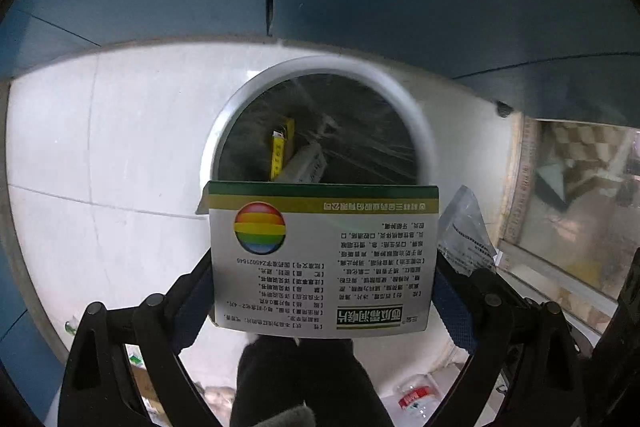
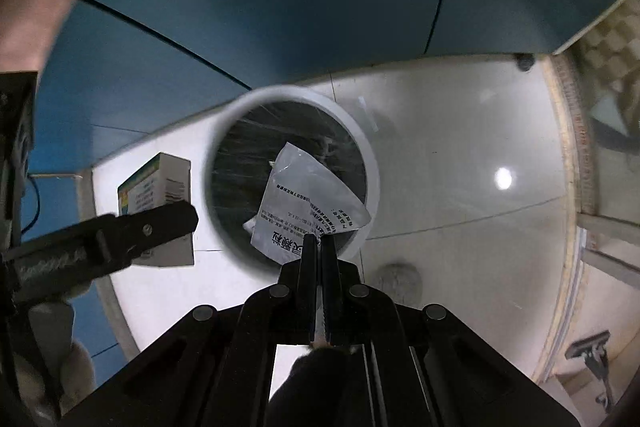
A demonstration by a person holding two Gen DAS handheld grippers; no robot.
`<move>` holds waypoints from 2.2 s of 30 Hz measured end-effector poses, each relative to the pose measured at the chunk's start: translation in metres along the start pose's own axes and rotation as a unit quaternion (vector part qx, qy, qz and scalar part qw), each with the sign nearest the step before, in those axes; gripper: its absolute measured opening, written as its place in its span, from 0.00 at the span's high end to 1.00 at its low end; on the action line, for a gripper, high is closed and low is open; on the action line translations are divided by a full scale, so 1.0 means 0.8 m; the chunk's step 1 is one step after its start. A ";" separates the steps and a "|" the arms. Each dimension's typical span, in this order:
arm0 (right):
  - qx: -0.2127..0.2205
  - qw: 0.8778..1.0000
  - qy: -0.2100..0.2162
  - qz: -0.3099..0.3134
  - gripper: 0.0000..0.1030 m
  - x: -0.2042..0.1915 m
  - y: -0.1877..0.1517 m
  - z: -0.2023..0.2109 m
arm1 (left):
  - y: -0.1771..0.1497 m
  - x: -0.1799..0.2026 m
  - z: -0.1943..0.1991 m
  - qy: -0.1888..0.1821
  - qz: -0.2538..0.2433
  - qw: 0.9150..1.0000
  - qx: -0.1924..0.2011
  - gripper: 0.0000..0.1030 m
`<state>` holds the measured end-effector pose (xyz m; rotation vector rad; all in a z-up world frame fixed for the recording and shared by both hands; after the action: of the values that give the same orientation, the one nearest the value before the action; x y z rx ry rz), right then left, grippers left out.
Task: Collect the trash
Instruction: 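Carry the medicine box and sachet down to the bin and release them, then raise both tools back toward the counter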
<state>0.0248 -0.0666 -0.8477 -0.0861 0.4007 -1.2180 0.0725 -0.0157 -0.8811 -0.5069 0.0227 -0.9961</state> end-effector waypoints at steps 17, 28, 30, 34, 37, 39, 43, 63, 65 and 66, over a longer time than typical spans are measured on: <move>-0.031 0.998 -0.055 0.002 0.00 0.021 0.021 -0.058 | -0.052 -0.049 0.060 0.149 0.036 0.985 0.080 0.00; 0.024 0.995 -0.091 0.029 0.00 -0.038 -0.048 0.171 | -0.180 -0.030 0.247 0.153 0.024 0.981 0.120 0.00; 0.035 0.994 -0.094 0.034 0.00 -0.048 -0.065 0.215 | -0.204 -0.019 0.278 0.151 0.018 0.981 0.124 0.00; 0.048 0.993 -0.097 0.040 0.00 -0.071 -0.104 0.303 | -0.252 -0.006 0.337 0.142 0.011 0.981 0.129 0.00; 0.054 0.993 -0.095 0.036 0.00 -0.084 -0.135 0.360 | -0.280 0.004 0.374 0.129 0.002 0.983 0.130 0.00; 0.057 0.994 -0.090 0.031 0.00 -0.092 -0.156 0.396 | -0.299 0.011 0.393 0.124 -0.007 0.983 0.133 0.00; 0.063 0.993 -0.093 0.030 0.00 -0.109 -0.199 0.458 | -0.331 0.020 0.437 0.118 -0.022 0.981 0.150 0.00; 0.196 0.981 0.014 0.004 0.00 -0.130 -0.064 0.705 | -0.199 0.105 0.707 0.133 0.001 0.939 0.318 0.00; 0.197 0.980 0.021 -0.004 0.00 -0.113 -0.013 0.718 | -0.157 0.117 0.716 0.128 0.017 0.941 0.312 0.00; 0.193 0.981 0.026 -0.012 0.00 -0.101 0.018 0.726 | -0.135 0.124 0.719 0.120 0.022 0.943 0.309 0.00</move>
<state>0.2148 -0.0726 -0.2927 0.2762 0.2021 -1.3034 0.1826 0.0855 -0.3066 0.1913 -0.0588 -0.9565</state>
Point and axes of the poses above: each gripper's, at about its wrist camera, not at the fingertips, and z roughly against the way its jaws point, x to its right, y to its top, the point moved 8 cm from there along -z, roughly the way its jaws point, and after that the axes turned 15 degrees about -x, right-handed, at the moved point
